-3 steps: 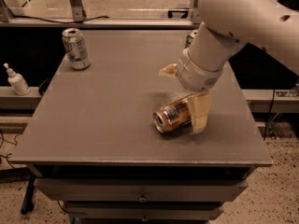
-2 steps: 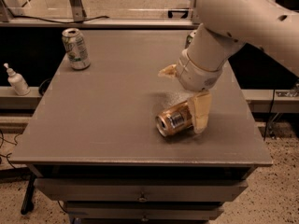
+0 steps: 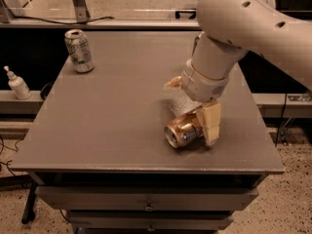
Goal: Knock orange can over
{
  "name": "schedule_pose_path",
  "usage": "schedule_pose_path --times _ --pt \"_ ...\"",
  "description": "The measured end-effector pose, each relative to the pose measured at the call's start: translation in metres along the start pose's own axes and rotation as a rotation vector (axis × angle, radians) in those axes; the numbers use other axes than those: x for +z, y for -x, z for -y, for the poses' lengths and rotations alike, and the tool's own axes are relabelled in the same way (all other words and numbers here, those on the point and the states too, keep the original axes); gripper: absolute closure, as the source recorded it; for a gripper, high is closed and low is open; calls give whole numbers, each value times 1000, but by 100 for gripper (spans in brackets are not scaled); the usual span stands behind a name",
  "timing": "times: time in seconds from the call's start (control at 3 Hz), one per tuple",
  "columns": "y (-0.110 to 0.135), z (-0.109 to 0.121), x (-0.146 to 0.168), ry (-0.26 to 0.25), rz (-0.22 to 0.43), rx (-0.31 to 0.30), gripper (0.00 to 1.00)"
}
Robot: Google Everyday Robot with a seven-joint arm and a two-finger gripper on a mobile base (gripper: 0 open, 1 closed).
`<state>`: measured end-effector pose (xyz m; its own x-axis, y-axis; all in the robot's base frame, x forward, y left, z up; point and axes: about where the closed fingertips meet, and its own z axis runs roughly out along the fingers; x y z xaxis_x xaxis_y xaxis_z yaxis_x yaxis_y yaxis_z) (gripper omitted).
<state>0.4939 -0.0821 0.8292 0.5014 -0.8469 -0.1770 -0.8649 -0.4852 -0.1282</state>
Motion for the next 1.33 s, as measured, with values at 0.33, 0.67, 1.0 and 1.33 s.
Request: schedule_pose_path --times 0.33,0.67,1.0,1.33 --pt "-5 -8 2 26 -13 -3 0" --pt "-13 -13 0 35 -30 4 0" --pt "-33 -21 -13 25 -39 45 0" --pt "-61 -34 -34 -1 -33 134 0"
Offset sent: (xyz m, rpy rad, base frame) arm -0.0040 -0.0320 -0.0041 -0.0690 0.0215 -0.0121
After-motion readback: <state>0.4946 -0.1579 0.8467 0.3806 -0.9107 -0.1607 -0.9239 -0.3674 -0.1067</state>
